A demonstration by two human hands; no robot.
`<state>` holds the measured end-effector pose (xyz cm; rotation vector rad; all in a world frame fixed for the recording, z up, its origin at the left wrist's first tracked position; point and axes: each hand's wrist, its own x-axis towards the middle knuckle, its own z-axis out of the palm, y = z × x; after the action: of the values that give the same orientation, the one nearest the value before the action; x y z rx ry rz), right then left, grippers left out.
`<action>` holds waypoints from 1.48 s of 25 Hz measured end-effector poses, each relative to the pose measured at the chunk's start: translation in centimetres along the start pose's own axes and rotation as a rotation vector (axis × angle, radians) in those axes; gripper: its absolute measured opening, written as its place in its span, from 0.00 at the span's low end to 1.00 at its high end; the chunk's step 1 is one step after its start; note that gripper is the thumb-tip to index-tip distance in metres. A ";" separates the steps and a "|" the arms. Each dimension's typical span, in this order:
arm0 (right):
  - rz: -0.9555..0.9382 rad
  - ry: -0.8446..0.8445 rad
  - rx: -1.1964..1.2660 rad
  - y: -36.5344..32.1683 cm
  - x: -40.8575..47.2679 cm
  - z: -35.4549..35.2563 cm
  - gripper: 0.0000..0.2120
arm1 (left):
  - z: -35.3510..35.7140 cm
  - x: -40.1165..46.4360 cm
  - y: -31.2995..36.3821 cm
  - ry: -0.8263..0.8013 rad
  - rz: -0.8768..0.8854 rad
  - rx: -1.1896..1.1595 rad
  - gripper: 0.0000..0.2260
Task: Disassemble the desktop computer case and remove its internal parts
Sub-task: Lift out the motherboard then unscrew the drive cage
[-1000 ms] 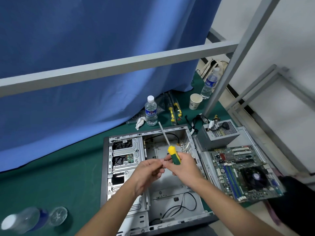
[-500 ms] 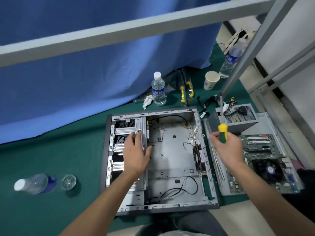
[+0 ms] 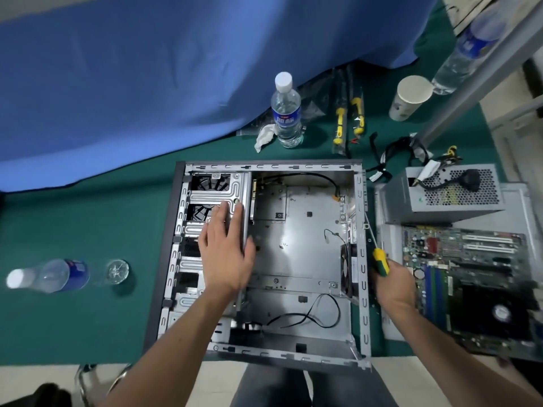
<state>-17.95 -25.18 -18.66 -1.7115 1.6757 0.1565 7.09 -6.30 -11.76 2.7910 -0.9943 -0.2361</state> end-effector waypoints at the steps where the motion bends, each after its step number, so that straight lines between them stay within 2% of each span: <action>1: 0.007 -0.002 -0.013 0.1 -0.1 0.1 0.05 | 0.0 0.0 0.0 0.006 0.004 -0.004 0.29; 2: 0.005 -0.008 -0.008 0.2 -0.2 0.1 0.04 | 0.0 0.0 0.0 0.011 0.009 -0.005 0.29; 6: -0.079 0.015 0.145 -0.1 -1.6 -0.9 0.09 | -0.1 -0.1 -0.1 -0.006 -0.002 0.003 0.30; 9: -0.208 0.083 0.321 -2.2 -2.7 -3.3 0.06 | -0.1 0.0 0.0 -0.012 -0.006 0.013 0.30; 11: -0.341 0.114 0.329 -4.9 -3.1 -5.2 0.04 | -0.2 -0.1 0.0 -0.016 -0.008 0.014 0.30; 13: -0.506 0.126 0.247 -8.4 -3.4 -6.7 0.02 | -0.2 0.0 0.0 -0.019 -0.014 0.021 0.29; 18: -0.811 -0.129 -0.040 -17.9 -4.8 -6.1 0.18 | -0.8 0.3 -0.5 -0.060 0.048 -0.051 0.29; 20: -0.910 -0.202 -0.085 -21.2 -5.3 -5.5 0.17 | -1.8 1.3 -1.9 -0.023 0.087 -0.111 0.24; 22: -0.991 -0.216 -0.157 -24.2 -5.4 -5.2 0.16 | -3.0 3.7 -4.2 0.057 0.036 -0.096 0.21; 25: -1.061 -0.205 -0.282 -27.8 -5.1 -4.9 0.15 | -3.9 7.5 -7.9 0.013 -0.044 -0.069 0.23; 27: -1.078 -0.208 -0.349 -29.3 -4.7 -5.0 0.14 | -3.6 8.6 -9.1 -0.042 -0.003 -0.120 0.24; 31: -1.099 -0.232 -0.412 -31.1 -4.0 -5.1 0.12 | -3.1 8.8 -9.5 0.004 0.022 -0.208 0.22; 37: -1.125 -0.276 -0.456 -32.2 -3.3 -5.7 0.11 | -3.0 8.9 -9.6 0.028 0.033 -0.192 0.21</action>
<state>8.62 -29.15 0.24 -2.5684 0.3195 0.2253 20.38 -4.26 -11.65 2.5956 -0.9562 -0.2715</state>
